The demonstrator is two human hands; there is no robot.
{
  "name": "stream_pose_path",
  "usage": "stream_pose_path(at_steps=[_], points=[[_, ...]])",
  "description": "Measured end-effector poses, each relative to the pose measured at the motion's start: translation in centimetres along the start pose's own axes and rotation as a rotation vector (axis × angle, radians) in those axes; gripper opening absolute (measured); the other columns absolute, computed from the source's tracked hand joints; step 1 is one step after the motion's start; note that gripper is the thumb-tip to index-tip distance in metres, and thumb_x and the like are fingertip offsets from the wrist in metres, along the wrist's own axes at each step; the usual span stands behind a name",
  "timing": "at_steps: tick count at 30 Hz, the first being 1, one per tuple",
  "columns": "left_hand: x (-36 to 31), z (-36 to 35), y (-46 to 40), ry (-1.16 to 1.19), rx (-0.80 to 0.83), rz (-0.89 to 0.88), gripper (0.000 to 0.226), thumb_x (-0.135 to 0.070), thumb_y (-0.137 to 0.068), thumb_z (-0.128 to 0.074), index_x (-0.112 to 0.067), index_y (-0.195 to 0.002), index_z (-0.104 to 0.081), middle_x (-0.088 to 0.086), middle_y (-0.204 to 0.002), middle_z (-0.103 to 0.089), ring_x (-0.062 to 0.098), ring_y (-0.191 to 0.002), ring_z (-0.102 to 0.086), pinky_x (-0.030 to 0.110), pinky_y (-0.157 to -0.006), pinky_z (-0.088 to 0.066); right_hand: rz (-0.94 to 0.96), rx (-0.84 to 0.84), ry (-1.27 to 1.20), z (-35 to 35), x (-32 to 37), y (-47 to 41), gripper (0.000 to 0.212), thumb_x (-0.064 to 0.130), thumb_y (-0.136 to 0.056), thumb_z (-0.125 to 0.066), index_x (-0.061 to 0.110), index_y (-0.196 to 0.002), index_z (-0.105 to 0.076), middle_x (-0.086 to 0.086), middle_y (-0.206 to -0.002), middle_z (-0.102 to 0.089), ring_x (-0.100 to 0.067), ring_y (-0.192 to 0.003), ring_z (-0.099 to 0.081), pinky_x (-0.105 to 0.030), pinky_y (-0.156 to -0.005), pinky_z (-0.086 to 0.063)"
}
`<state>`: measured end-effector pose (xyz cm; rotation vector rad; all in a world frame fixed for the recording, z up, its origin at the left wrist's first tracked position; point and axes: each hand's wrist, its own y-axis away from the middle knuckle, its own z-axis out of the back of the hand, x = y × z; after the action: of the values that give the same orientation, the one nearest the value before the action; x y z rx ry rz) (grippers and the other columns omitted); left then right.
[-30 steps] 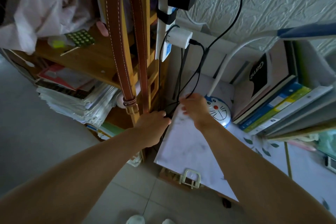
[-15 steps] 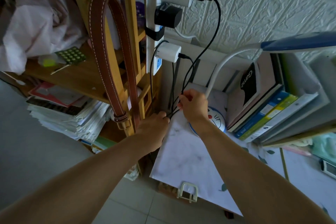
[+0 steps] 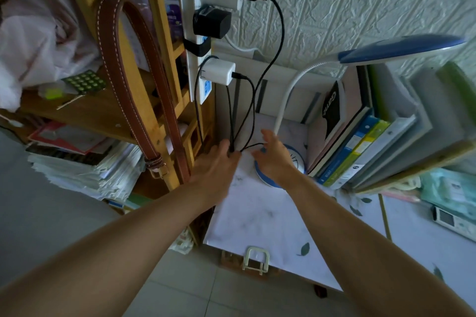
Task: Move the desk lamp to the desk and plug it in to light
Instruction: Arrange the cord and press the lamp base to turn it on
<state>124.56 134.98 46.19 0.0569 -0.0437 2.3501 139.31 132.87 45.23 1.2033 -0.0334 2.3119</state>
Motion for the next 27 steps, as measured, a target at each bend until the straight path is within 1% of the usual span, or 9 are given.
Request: stream_pose_path(at_steps=[1,2,4,8,10,14,19,23,27], points=[[-0.4,0.1,-0.1,0.024,-0.009,-0.006,0.065,-0.017,-0.079,-0.065,-0.018,-0.136,-0.034,0.011,-0.141,-0.032,0.026,-0.113,-0.051,0.027,-0.071,-0.043,0.007,0.003,0.035,0.4,-0.6,0.2,0.062,0.013,-0.090,-0.053,0.020,-0.145,-0.025,-0.012,-0.149,-0.034,-0.031,-0.133,-0.039,-0.028,-0.096,-0.040],[-0.8,0.1,-0.2,0.056,-0.012,-0.017,0.066,-0.016,-0.079,-0.065,-0.018,-0.136,-0.033,0.011,-0.142,-0.031,0.026,-0.114,-0.050,0.028,-0.073,-0.044,0.004,0.002,0.054,0.7,-1.3,0.4,0.065,0.013,-0.089,-0.054,0.021,-0.146,-0.023,-0.011,-0.150,-0.032,-0.031,-0.135,-0.035,-0.034,-0.103,-0.038],[-1.8,-0.1,-0.6,0.118,-0.003,-0.052,0.069,-0.013,-0.079,-0.066,-0.017,-0.138,-0.030,0.010,-0.144,-0.028,0.026,-0.120,-0.045,0.031,-0.083,-0.046,-0.002,-0.012,0.083,1.3,-2.6,0.7,0.070,0.012,-0.086,-0.059,0.019,-0.146,-0.023,-0.011,-0.149,-0.032,-0.031,-0.136,-0.031,-0.041,-0.110,-0.034],[-3.8,-1.4,-1.9,0.204,0.023,-0.094,0.075,-0.014,-0.080,-0.068,-0.017,-0.141,-0.026,0.007,-0.150,-0.024,0.024,-0.131,-0.038,0.031,-0.097,-0.043,0.002,-0.020,0.179,2.3,-5.0,0.8,0.079,0.013,-0.081,-0.065,0.015,-0.146,-0.021,-0.009,-0.150,-0.029,-0.030,-0.137,-0.025,-0.039,-0.113,-0.025],[-4.8,-2.4,-2.8,0.212,0.044,-0.100,0.080,-0.017,-0.080,-0.068,-0.017,-0.144,-0.021,0.007,-0.153,-0.021,0.025,-0.134,-0.035,0.031,-0.101,-0.040,0.013,-0.030,0.253,2.6,-6.4,0.4,0.082,0.016,-0.080,-0.067,0.014,-0.146,-0.019,-0.007,-0.152,-0.026,-0.031,-0.139,-0.020,-0.037,-0.112,-0.020],[-6.3,-4.8,-4.7,0.201,0.139,-0.096,0.084,-0.018,-0.081,-0.066,-0.020,-0.146,-0.013,0.012,-0.157,-0.012,0.029,-0.137,-0.032,0.039,-0.103,-0.039,-0.049,0.011,0.330,2.6,-9.2,-0.5,0.092,0.019,-0.080,-0.068,0.017,-0.149,-0.007,-0.009,-0.157,-0.011,-0.031,-0.144,-0.009,-0.041,-0.117,-0.014],[-7.2,-7.7,-6.4,0.225,0.215,-0.062,0.086,-0.021,-0.083,-0.064,-0.021,-0.148,-0.006,0.016,-0.157,-0.010,0.030,-0.136,-0.033,0.039,-0.105,-0.037,-0.105,0.064,0.287,2.6,-12.1,-1.5,0.104,0.017,-0.075,-0.072,0.020,-0.150,0.000,-0.008,-0.159,-0.005,-0.030,-0.145,-0.008,-0.039,-0.116,-0.018],[-7.4,-9.2,-7.3,0.251,0.219,-0.011,0.089,-0.027,-0.084,-0.063,-0.020,-0.148,-0.002,0.017,-0.156,-0.014,0.030,-0.133,-0.038,0.038,-0.102,-0.040,-0.102,0.046,0.368,2.4,-13.1,-2.2,0.112,0.015,-0.069,-0.077,0.019,-0.149,0.002,-0.006,-0.157,-0.010,-0.029,-0.143,-0.015,-0.038,-0.113,-0.026],[-7.5,-10.3,-8.2,0.300,0.212,0.011,0.090,-0.025,-0.083,-0.065,-0.020,-0.147,-0.002,0.018,-0.149,-0.026,0.030,-0.123,-0.047,0.036,-0.097,-0.045,-0.115,0.050,0.409,1.8,-13.4,-2.9,0.116,0.020,-0.068,-0.077,0.020,-0.149,0.005,-0.006,-0.155,-0.008,-0.033,-0.140,-0.018,-0.039,-0.112,-0.029]])
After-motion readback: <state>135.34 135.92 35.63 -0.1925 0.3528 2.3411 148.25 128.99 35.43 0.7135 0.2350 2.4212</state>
